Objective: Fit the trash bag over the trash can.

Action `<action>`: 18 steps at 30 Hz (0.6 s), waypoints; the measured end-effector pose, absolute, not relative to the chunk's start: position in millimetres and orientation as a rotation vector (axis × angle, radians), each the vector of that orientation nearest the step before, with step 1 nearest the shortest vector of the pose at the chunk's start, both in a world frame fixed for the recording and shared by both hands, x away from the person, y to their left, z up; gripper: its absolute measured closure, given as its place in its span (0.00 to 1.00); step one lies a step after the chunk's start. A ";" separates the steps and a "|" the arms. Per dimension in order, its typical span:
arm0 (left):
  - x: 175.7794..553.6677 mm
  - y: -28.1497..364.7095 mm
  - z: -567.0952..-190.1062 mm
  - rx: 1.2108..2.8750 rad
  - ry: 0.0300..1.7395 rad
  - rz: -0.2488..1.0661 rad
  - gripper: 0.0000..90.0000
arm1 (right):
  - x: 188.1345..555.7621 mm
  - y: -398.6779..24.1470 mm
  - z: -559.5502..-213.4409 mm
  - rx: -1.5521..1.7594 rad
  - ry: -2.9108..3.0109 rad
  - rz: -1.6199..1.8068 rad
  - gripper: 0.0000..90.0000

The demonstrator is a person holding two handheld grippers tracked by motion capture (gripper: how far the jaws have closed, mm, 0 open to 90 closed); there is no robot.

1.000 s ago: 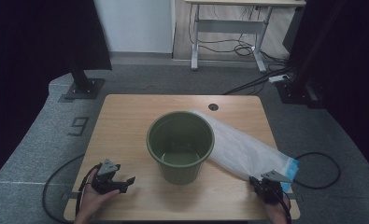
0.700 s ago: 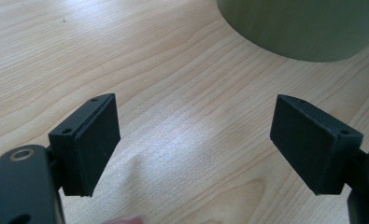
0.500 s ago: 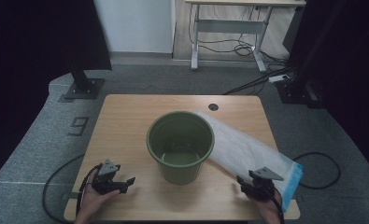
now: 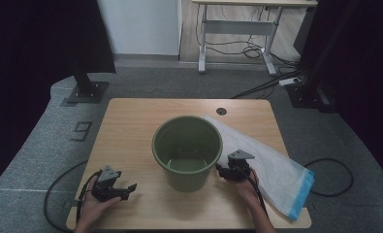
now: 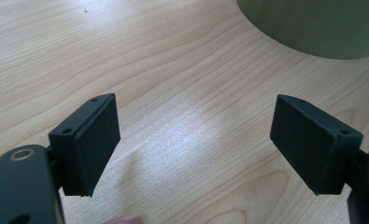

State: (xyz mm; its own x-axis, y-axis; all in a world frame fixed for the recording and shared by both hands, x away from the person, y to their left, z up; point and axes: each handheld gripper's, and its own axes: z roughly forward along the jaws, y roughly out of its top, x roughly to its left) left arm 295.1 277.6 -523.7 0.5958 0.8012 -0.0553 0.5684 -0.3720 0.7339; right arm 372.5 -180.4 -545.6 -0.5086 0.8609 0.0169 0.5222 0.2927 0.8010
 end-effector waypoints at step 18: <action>295.0 278.6 -523.5 2.078 1.085 0.405 0.18 | 386.7 -195.3 -550.6 1.386 2.042 1.032 0.98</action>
